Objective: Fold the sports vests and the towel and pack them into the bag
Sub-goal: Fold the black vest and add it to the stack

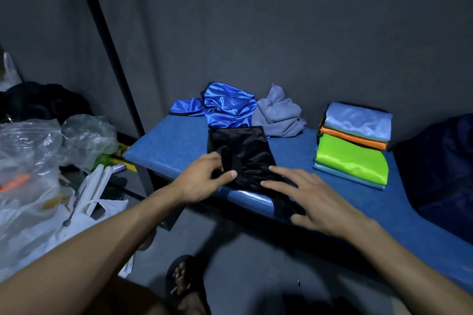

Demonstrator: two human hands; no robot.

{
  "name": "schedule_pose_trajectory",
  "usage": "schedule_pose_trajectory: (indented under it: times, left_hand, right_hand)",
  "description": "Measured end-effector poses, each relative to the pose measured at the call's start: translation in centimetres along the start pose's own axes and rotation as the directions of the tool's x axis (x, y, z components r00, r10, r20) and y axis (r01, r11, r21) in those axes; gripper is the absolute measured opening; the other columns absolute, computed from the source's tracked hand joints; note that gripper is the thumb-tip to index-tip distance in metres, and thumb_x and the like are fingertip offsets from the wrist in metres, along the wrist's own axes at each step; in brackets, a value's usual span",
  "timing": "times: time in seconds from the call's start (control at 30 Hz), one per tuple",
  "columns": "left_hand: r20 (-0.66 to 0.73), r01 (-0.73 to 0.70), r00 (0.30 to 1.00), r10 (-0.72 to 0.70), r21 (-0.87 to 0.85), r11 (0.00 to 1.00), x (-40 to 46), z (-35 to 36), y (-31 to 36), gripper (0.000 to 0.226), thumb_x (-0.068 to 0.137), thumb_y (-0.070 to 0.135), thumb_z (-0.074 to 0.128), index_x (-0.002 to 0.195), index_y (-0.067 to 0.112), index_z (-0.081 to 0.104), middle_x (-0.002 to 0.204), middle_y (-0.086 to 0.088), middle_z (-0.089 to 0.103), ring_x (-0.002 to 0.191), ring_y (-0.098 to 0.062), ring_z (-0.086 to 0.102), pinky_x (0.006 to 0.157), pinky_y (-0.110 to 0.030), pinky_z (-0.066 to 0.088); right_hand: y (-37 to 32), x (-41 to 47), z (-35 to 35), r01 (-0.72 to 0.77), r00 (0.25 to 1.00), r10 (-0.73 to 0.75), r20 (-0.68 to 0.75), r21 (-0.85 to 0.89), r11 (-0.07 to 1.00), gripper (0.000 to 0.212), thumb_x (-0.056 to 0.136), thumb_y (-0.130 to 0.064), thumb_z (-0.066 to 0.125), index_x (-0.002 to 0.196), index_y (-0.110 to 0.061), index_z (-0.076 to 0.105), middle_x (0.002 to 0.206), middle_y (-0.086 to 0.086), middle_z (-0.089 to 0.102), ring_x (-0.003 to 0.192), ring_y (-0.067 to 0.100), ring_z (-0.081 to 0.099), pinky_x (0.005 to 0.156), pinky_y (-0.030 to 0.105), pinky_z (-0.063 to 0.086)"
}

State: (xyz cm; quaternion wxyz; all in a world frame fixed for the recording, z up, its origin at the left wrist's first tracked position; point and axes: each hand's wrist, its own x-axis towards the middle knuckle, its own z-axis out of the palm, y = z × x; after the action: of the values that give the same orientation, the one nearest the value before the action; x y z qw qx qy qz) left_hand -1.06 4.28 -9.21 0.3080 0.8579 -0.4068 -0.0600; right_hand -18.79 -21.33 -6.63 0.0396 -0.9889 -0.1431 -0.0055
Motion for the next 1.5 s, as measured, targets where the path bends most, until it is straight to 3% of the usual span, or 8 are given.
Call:
schedule_pose_trajectory:
  times: [0.17,0.5,0.7,0.8,0.97,1.07,1.27,1.5]
  left_hand:
    - [0.019,0.029,0.999,-0.029,-0.013,0.999,-0.2,-0.1,0.2,0.072,0.088,0.072,0.039,0.105,0.009,0.070,0.103,0.000,0.059,0.099,-0.011,0.058,0.095,-0.028,0.045]
    - [-0.031,0.070,0.997,-0.068,0.043,0.997,0.6,0.3,0.9,0.044,0.108,0.037,0.041,0.069,0.017,0.042,0.082,0.003,0.048,0.083,-0.015,0.047,0.079,-0.029,0.036]
    - [-0.136,0.137,0.982,-0.131,0.030,0.990,1.4,0.2,1.0,0.014,0.097,0.035,0.063,0.089,0.025,0.056,0.087,0.002,0.064,0.090,-0.026,0.064,0.080,-0.039,0.049]
    - [-0.222,0.111,0.968,-0.116,-0.037,0.993,1.4,0.4,1.1,0.043,0.088,0.024,0.072,0.119,0.033,0.045,0.096,0.004,0.065,0.090,-0.022,0.064,0.082,-0.040,0.052]
    - [-0.252,0.017,0.968,-0.002,0.057,0.998,1.5,0.4,0.8,0.021,0.085,0.018,0.071,0.097,0.033,0.063,0.105,0.013,0.053,0.089,-0.009,0.058,0.079,-0.038,0.053]
    - [-0.159,-0.014,0.986,0.041,0.166,0.986,1.6,0.0,0.3,0.010,0.093,0.030,0.060,0.095,0.027,0.070,0.109,0.011,0.057,0.095,-0.014,0.062,0.083,-0.041,0.054]
    - [0.220,-0.123,0.969,0.112,0.038,0.992,0.8,-2.9,-1.5,0.058,0.093,0.062,0.059,0.132,0.019,0.064,0.137,0.013,0.050,0.124,0.002,0.049,0.110,-0.020,0.037]
    - [0.117,-0.206,0.973,0.200,0.043,0.978,0.8,-1.6,-3.1,0.062,0.085,0.043,0.079,0.138,0.019,0.058,0.142,0.008,0.047,0.129,0.000,0.045,0.109,-0.009,0.030]
  right_hand:
    - [-0.1,1.5,-0.2,0.154,0.942,-0.149,-0.301,-0.007,0.988,0.025,0.091,-0.028,0.062,0.115,-0.023,0.068,0.132,0.000,0.061,0.106,0.025,0.063,0.086,0.035,0.054]
    - [0.7,6.3,-0.2,-0.247,0.881,0.428,-0.203,0.575,0.780,0.044,0.098,-0.035,0.066,0.063,-0.010,0.053,0.052,-0.006,0.041,0.051,0.007,0.038,0.053,0.025,0.031]
    - [1.2,8.8,1.1,-0.453,0.769,0.635,-0.072,0.640,0.621,0.022,0.084,-0.028,0.082,0.081,-0.014,0.065,0.056,-0.005,0.056,0.051,0.014,0.054,0.058,0.031,0.044]
    - [1.1,9.2,1.2,-0.452,0.788,0.594,-0.162,0.504,0.736,0.032,0.078,-0.028,0.085,0.086,-0.022,0.054,0.071,-0.005,0.057,0.066,0.017,0.054,0.059,0.033,0.036]
    - [1.5,9.6,1.3,-0.259,0.909,0.346,-0.232,0.334,0.906,0.020,0.084,-0.018,0.078,0.076,-0.026,0.062,0.070,-0.008,0.058,0.066,0.012,0.053,0.063,0.033,0.043]
    - [2.0,9.3,1.2,-0.146,0.948,0.212,-0.236,0.266,0.953,0.013,0.094,-0.031,0.067,0.085,-0.023,0.072,0.083,-0.005,0.068,0.078,0.019,0.062,0.071,0.035,0.047]
    - [2.7,6.5,-0.4,-0.050,0.997,0.060,-0.055,0.159,0.986,0.075,0.076,-0.075,0.060,0.136,-0.030,0.059,0.114,-0.015,0.064,0.105,0.008,0.052,0.090,0.033,0.042]
    - [1.9,6.4,1.2,-0.105,0.974,0.143,-0.178,0.208,0.972,0.055,0.082,-0.027,0.060,0.137,-0.022,0.059,0.123,-0.003,0.067,0.104,0.011,0.057,0.088,0.032,0.040]
